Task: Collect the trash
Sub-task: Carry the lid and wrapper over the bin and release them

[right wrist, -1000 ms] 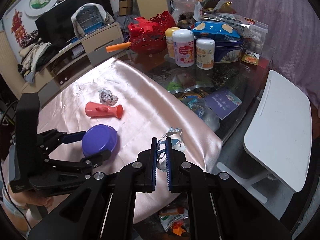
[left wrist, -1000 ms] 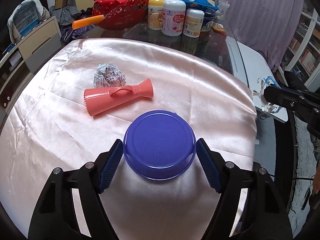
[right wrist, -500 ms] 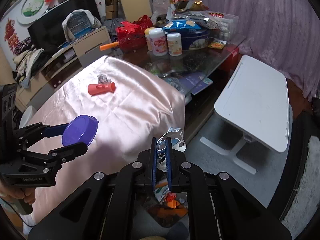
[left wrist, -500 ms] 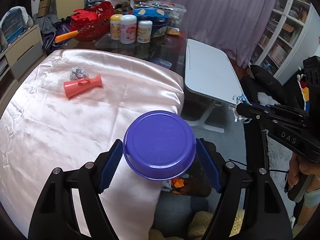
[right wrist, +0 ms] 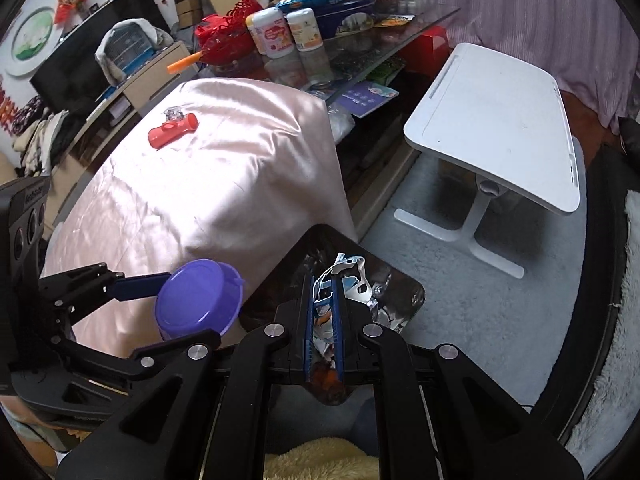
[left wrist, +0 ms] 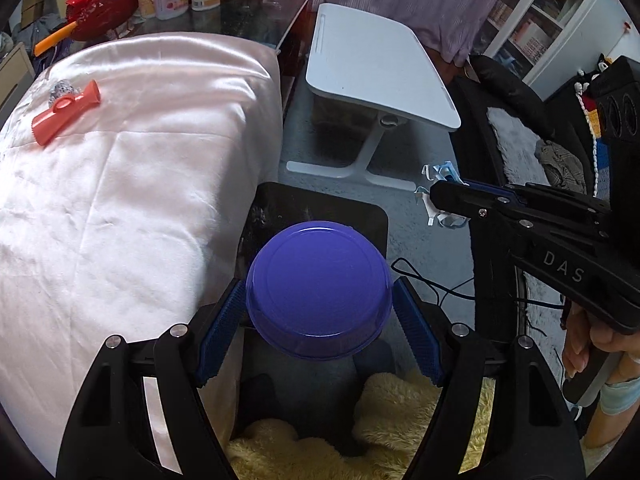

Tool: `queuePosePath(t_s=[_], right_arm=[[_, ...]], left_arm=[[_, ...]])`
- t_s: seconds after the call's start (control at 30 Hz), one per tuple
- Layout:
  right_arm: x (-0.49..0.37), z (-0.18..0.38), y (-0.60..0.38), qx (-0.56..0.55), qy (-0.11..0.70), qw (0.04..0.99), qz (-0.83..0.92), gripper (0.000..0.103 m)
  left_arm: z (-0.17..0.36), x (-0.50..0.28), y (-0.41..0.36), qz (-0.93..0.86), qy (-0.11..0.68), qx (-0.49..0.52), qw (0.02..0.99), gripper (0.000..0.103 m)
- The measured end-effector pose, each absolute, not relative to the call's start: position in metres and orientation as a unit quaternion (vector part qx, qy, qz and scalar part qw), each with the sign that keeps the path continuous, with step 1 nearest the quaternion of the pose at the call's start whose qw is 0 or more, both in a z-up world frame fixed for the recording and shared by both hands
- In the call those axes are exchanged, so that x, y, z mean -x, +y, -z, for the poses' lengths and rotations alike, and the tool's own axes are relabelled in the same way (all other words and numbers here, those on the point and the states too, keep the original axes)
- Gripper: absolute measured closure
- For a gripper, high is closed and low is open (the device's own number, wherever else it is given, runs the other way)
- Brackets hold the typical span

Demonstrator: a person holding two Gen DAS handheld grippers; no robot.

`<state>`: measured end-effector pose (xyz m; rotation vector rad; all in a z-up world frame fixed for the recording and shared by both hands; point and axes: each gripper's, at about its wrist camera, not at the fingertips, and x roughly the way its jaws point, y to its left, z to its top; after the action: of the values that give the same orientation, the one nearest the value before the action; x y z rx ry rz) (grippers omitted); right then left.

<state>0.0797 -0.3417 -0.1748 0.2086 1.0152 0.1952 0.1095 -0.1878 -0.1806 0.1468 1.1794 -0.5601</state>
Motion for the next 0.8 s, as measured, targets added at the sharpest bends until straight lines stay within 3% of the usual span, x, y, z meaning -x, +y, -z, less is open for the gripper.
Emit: queuePosePath(t_s=[0.63, 0.77, 0.8], right_arm=[[-0.111, 0.209, -0.351, -0.136, 0.519, 0.837, -0.107, 0.089], [-0.111, 0.206, -0.352, -0.142, 0.518, 0.836, -0.112, 0.062], [-0.111, 0.204, -0.351, -0.14, 0.516, 0.838, -0.111, 0.062]], left_arm=[[0.212, -0.134, -0.2, 0.238, 0.589, -0.072, 0.769, 0.029], [0.205, -0.134, -0.196, 0.234, 0.584, -0.071, 0.774, 0.024], [0.202, -0.133, -0.195, 0.235, 0.583, -0.069, 0.775, 0.024]])
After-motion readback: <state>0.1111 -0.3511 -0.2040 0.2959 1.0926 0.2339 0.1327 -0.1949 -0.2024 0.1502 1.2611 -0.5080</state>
